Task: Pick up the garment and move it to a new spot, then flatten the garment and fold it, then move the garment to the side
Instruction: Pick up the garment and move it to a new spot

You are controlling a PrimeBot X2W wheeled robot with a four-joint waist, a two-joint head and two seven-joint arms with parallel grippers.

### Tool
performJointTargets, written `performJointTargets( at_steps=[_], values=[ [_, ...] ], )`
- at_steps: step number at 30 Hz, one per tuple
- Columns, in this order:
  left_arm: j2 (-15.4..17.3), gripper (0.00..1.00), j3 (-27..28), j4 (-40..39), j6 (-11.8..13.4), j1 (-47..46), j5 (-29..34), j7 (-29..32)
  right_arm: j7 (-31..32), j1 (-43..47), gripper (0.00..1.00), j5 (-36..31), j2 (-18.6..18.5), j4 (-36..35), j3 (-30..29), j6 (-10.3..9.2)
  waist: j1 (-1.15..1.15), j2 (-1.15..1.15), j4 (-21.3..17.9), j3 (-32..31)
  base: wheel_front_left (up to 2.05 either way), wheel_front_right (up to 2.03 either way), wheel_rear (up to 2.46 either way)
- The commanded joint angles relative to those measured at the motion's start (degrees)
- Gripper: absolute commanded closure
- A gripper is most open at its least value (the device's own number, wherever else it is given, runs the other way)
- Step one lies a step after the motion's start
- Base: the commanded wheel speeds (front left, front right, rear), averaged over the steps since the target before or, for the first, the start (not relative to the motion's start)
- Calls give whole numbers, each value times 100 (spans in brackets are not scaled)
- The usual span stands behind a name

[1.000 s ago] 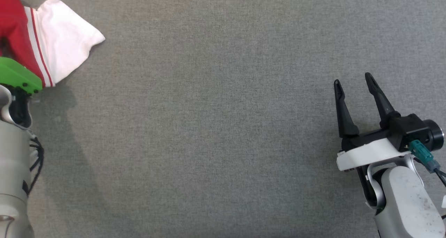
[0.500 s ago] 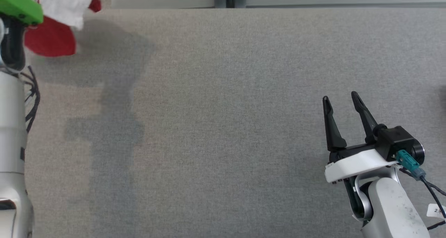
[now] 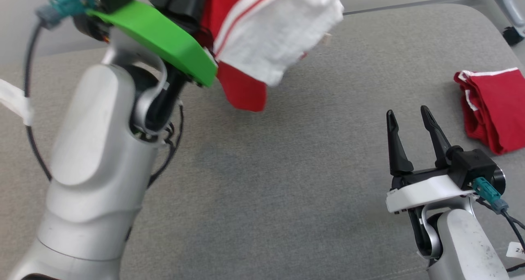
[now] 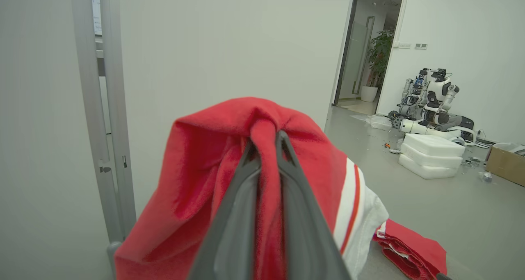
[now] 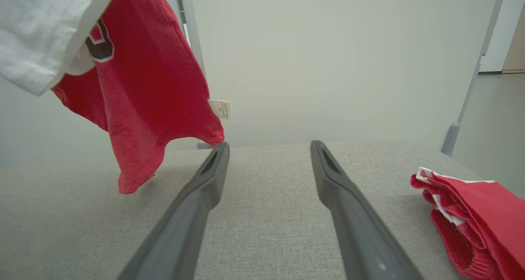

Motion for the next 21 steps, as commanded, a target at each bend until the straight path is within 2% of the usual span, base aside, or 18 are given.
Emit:
performJointTargets(
  at_steps=[1,4,7,9,10,11,16,21],
  values=[
    [-46,100,-114,-68,5,242,-92,-7,-14,7,0,31,2,-38,11,-11,0,0,-529,203,0,0,0],
    [-250,100,-348,67,-4,659,-360,-39,-14,-29,0,124,3,-65,26,-11,0,0,-737,340,0,0,0],
    [-308,100,-624,604,-9,1006,-453,-88,-15,-78,0,207,4,-81,58,-11,0,0,-945,495,0,0,0],
    [-273,100,-845,1076,-9,1090,-241,-160,-14,-100,0,246,5,-92,68,-11,0,0,-1046,577,0,0,0],
    [-267,66,-897,1306,9,1117,-166,-237,-14,-107,0,267,5,-99,60,-11,0,0,-1079,608,0,0,0],
    [-262,0,-962,1608,27,1151,-54,-326,-14,-118,0,290,5,-107,63,-11,0,0,-1121,639,0,0,0],
    [-337,0,-888,2526,66,1202,-61,-981,-14,-56,0,332,5,-164,-38,-11,0,0,-1115,682,0,0,0],
    [-360,0,-624,2872,153,1258,18,-2018,-15,49,0,196,4,-238,-272,-11,0,0,-767,562,0,0,0]
  ],
)
